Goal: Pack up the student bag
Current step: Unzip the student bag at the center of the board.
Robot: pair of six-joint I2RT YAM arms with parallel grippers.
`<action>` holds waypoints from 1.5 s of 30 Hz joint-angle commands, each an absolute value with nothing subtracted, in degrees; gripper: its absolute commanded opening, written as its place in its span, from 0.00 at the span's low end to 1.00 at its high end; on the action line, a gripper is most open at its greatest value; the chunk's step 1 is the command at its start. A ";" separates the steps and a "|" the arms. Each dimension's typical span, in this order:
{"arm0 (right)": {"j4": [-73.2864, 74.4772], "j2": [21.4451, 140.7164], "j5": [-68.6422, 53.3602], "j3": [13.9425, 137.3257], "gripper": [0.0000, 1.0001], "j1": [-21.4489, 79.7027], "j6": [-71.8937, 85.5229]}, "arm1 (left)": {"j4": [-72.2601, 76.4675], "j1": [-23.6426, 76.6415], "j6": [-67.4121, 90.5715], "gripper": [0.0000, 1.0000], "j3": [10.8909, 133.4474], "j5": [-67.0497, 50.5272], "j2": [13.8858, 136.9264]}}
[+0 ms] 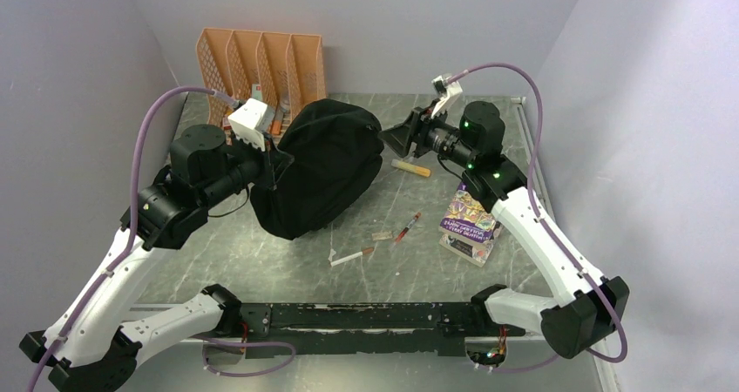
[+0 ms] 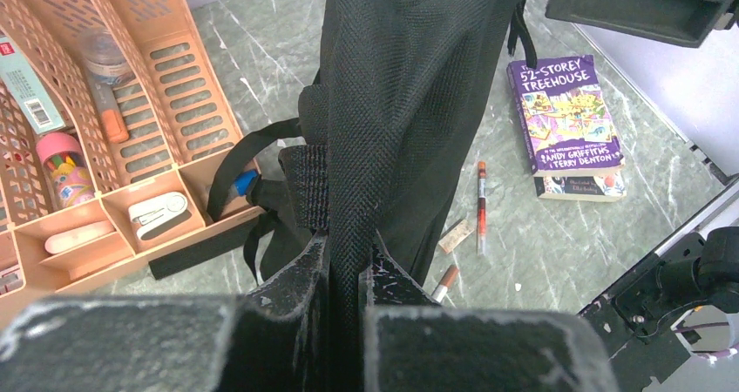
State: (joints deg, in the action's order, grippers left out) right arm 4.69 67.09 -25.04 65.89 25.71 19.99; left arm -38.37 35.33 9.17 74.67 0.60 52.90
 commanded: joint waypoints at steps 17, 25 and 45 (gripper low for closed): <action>3.08 71.84 -33.23 65.50 0.51 24.97 21.07 | -36.67 34.89 8.44 0.05 74.19 1.58 51.33; 0.27 72.92 -37.48 64.78 0.52 25.00 22.60 | -36.32 34.89 8.54 0.05 73.88 1.25 51.42; 4.48 72.38 -24.30 63.15 0.00 24.96 21.82 | -36.65 34.89 8.40 0.05 74.01 2.07 51.06</action>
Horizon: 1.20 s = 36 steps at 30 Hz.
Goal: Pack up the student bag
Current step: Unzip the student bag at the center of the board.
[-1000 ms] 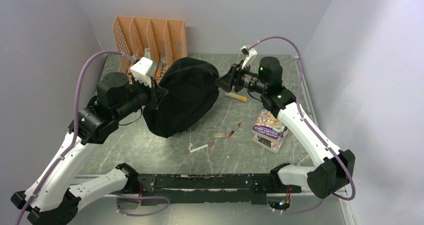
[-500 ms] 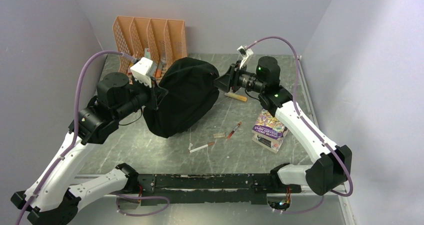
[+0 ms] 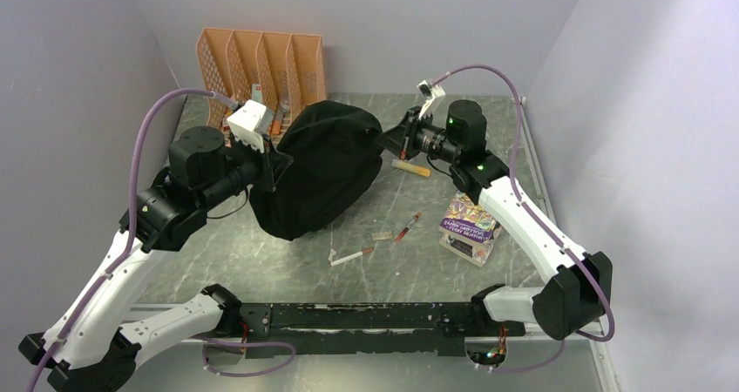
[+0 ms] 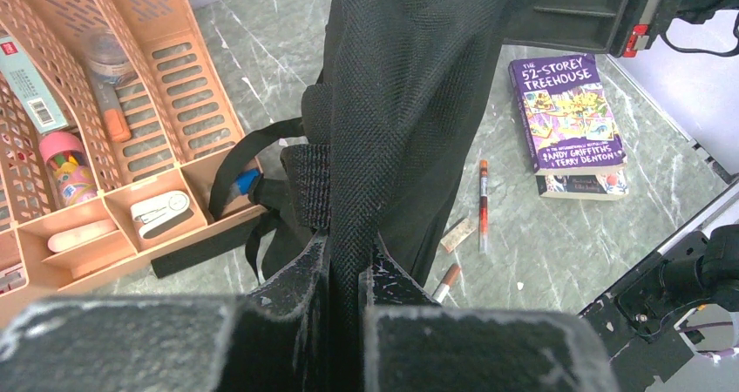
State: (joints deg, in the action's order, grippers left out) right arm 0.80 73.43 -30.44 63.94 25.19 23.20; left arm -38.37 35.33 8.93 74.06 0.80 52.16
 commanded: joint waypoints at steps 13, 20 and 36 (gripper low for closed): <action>8.92 72.99 -18.97 63.25 0.00 24.99 20.08 | -36.65 34.89 8.57 0.05 74.44 3.20 51.32; -1.44 69.87 -41.59 62.13 0.00 24.97 19.89 | -35.65 34.89 8.32 0.05 74.34 2.41 52.10; -4.75 68.53 -47.15 63.04 0.00 25.22 22.87 | -32.94 34.92 2.91 0.69 81.27 2.28 56.55</action>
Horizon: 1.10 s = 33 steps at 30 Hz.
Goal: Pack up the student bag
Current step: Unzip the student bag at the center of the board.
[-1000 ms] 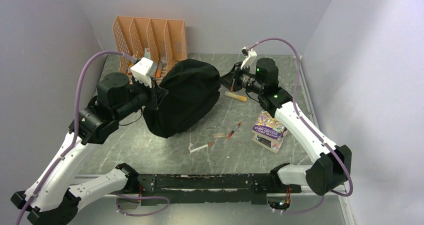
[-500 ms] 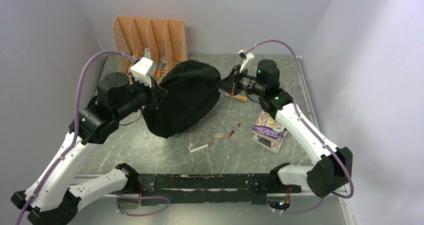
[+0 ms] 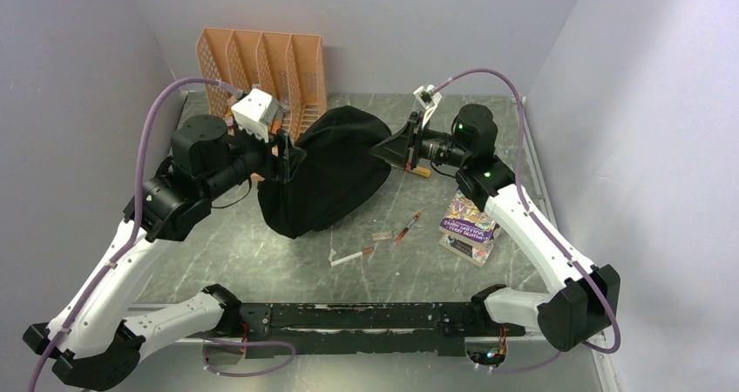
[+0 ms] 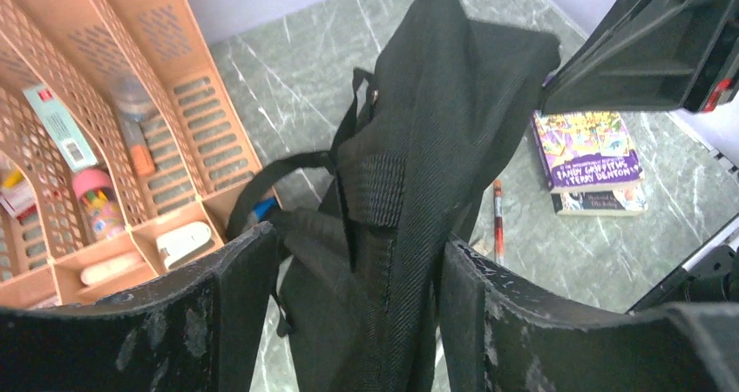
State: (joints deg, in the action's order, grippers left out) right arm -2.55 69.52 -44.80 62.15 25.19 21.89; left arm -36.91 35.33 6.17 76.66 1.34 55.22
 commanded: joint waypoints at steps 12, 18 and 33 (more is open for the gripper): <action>-6.17 69.34 -42.86 67.86 0.00 25.75 27.08 | -27.96 34.89 -2.69 0.75 83.48 -5.98 62.32; -5.27 69.64 -41.93 71.13 0.00 25.79 27.93 | -27.62 34.93 -5.44 0.77 84.56 -10.55 64.65; -6.53 72.91 -44.69 73.94 0.00 26.54 30.09 | -26.74 34.98 -5.43 0.85 81.84 -18.55 64.85</action>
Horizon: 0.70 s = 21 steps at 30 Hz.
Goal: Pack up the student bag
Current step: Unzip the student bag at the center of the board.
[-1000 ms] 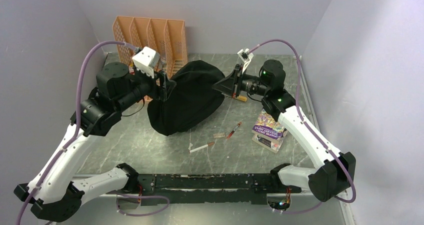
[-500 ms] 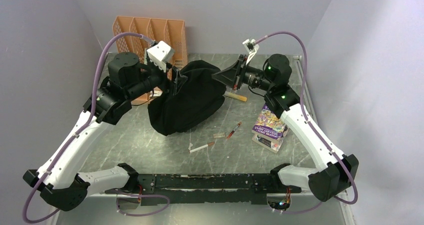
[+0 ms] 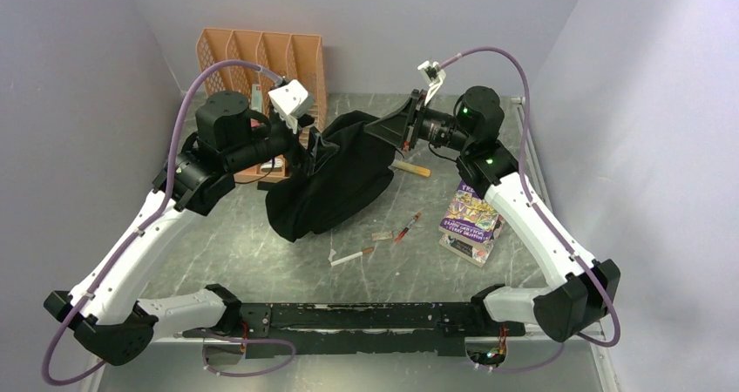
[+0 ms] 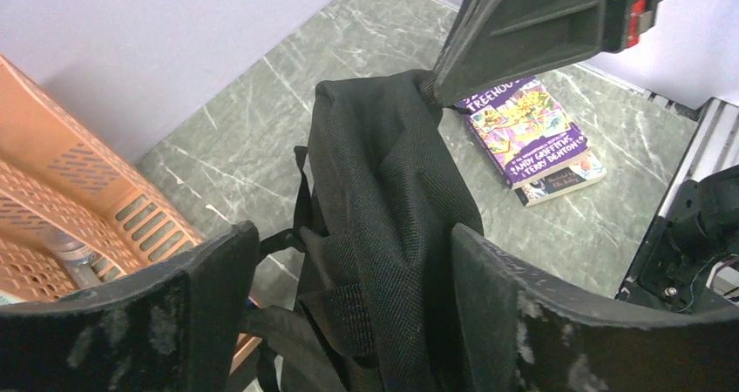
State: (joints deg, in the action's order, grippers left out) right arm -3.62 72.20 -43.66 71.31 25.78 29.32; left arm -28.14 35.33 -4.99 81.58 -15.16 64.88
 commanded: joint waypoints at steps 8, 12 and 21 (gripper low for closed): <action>-5.61 73.48 -43.03 73.93 0.00 26.81 29.36 | -26.67 34.98 -4.38 0.92 85.29 -13.15 64.00; -5.69 73.71 -42.89 73.83 0.00 26.81 29.58 | -28.56 34.98 -5.06 0.94 87.41 -14.42 64.84; -6.27 74.61 -43.15 74.01 0.00 26.85 29.96 | -32.07 38.22 -6.44 0.97 86.34 -8.16 66.87</action>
State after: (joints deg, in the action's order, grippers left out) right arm -3.64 74.17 -43.00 72.07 26.44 29.54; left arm -30.09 36.10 -5.30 86.24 -12.95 65.67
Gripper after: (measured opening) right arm 0.008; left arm 0.971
